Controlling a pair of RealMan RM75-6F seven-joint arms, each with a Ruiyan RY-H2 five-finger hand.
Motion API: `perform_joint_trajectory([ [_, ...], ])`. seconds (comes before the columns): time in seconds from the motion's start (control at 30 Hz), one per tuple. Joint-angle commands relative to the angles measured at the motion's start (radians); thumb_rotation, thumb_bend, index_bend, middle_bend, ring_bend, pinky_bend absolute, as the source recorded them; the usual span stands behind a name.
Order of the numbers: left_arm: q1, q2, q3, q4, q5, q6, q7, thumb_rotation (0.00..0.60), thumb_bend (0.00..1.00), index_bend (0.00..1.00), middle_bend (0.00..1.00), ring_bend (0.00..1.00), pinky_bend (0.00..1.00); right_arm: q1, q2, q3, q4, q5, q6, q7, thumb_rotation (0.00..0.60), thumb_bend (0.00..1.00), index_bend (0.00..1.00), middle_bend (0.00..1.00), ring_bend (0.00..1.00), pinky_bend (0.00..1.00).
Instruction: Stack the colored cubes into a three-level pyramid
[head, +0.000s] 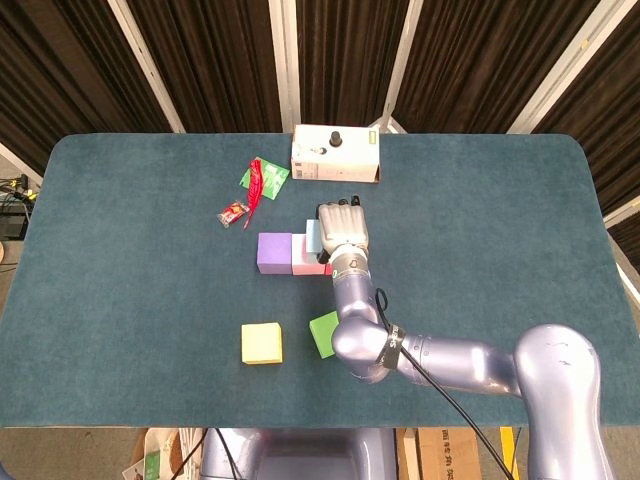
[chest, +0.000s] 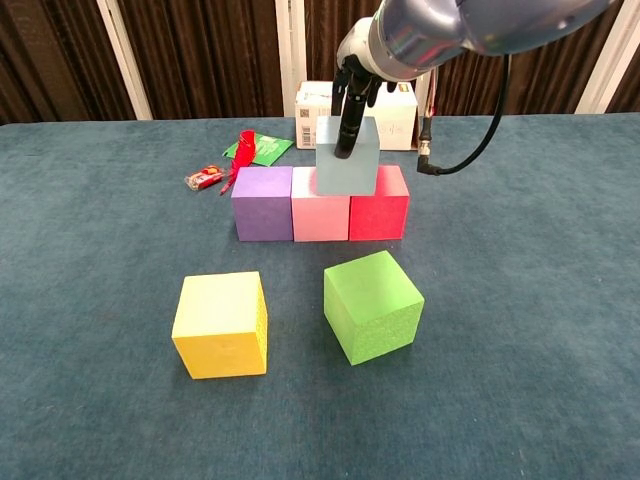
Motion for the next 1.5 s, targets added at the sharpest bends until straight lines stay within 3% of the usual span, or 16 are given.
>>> perform_joint_trajectory([
  [0.03,0.0,0.0,0.001,0.0,0.001,0.0,0.001,0.6,0.35,0.07,0.0,0.0,0.0,-0.001,0.002,0.001,-0.004,-0.001,0.002,-0.002,0.6,0.24,0.3,0.24,0.13,0.0],
  [0.2,0.001,-0.001,0.0,0.0,0.0,0.002,0.001,0.6,0.35,0.07,0.0,0.0,0.0,-0.004,0.01,0.003,-0.017,0.005,0.002,-0.01,0.6,0.24,0.27,0.21,0.11,0.0],
  [0.37,-0.001,-0.001,0.001,0.004,0.001,0.0,0.005,0.6,0.35,0.07,0.0,0.0,0.0,-0.009,0.028,0.007,-0.046,0.024,-0.003,-0.024,0.6,0.24,0.16,0.13,0.05,0.0],
  [0.6,0.0,0.004,-0.007,0.01,-0.008,-0.004,-0.01,0.6,0.35,0.07,0.0,0.0,0.0,-0.086,0.153,0.033,-0.223,0.001,0.031,0.026,0.6,0.24,0.07,0.09,0.02,0.0],
  [0.7,0.0,0.008,0.001,0.007,0.002,-0.008,-0.013,0.6,0.35,0.07,0.0,0.0,0.0,-0.168,0.237,0.016,-0.341,-0.11,0.079,0.099,0.6,0.24,0.07,0.09,0.01,0.0],
  [0.83,0.003,0.026,0.024,-0.018,0.024,-0.031,-0.043,0.6,0.34,0.07,0.0,0.0,0.0,-0.357,0.392,-0.031,-0.517,-0.314,0.122,0.262,0.6,0.24,0.07,0.09,0.0,0.0],
  [1.0,0.007,0.062,0.064,-0.057,0.058,-0.073,-0.078,0.6,0.33,0.06,0.0,0.0,0.0,-0.595,0.549,-0.129,-0.608,-0.619,0.1,0.478,0.6,0.24,0.07,0.09,0.0,0.0],
  [1.1,0.004,0.076,0.084,-0.08,0.069,-0.104,-0.093,0.6,0.31,0.06,0.0,0.0,0.0,-0.724,0.608,-0.198,-0.593,-0.833,0.105,0.61,0.6,0.24,0.07,0.09,0.0,0.0],
  [1.27,-0.009,0.102,0.113,-0.115,0.077,-0.162,-0.087,0.6,0.31,0.05,0.0,0.0,0.0,-0.907,0.641,-0.317,-0.482,-1.157,0.153,0.84,0.6,0.24,0.07,0.09,0.0,0.0],
  [1.5,-0.057,0.196,0.143,-0.24,0.127,-0.261,-0.04,0.6,0.29,0.05,0.0,0.0,0.0,-1.072,0.594,-0.459,-0.306,-1.456,0.259,1.054,0.6,0.24,0.07,0.09,0.0,0.0],
])
